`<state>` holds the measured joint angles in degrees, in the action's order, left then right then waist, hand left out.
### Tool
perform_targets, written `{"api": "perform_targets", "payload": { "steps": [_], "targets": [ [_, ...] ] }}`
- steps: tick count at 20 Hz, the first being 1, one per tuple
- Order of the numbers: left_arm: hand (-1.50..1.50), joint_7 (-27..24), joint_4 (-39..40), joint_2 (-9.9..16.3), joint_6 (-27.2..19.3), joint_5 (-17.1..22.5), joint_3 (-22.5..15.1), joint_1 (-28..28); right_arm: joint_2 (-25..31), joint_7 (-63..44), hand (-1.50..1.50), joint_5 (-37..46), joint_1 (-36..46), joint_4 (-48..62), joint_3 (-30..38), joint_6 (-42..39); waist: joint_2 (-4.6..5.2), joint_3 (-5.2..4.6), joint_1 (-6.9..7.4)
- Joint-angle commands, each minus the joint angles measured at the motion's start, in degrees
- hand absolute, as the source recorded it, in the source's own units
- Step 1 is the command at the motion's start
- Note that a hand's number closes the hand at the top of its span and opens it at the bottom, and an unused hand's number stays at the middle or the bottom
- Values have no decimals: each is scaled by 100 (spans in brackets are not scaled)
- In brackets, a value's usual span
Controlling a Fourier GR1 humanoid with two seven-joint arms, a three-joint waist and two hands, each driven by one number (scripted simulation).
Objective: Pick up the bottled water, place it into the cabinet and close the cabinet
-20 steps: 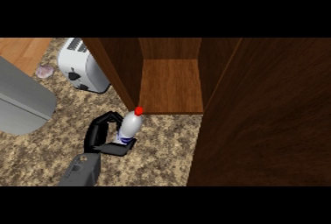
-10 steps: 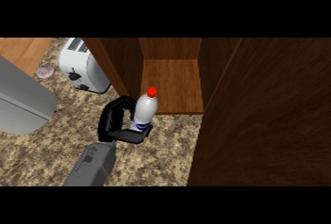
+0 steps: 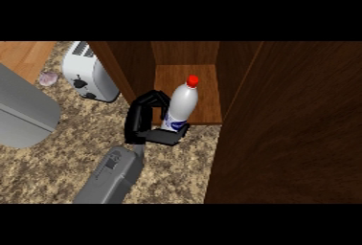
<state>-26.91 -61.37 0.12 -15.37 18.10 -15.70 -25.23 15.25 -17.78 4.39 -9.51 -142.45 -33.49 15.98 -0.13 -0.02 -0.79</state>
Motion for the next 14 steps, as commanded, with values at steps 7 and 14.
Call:
{"api": "perform_targets", "payload": {
  "steps": [7,14],
  "targets": [
    [150,501,796,-11,-1131,226,-328,-1358,26,20,-150,290,-315,-514,-137,49,14,0,-31],
    [150,411,1805,-11,-1105,974,-168,-1916,249,100,-150,89,-574,-716,-18,-50,26,0,-85]
  ]
}}
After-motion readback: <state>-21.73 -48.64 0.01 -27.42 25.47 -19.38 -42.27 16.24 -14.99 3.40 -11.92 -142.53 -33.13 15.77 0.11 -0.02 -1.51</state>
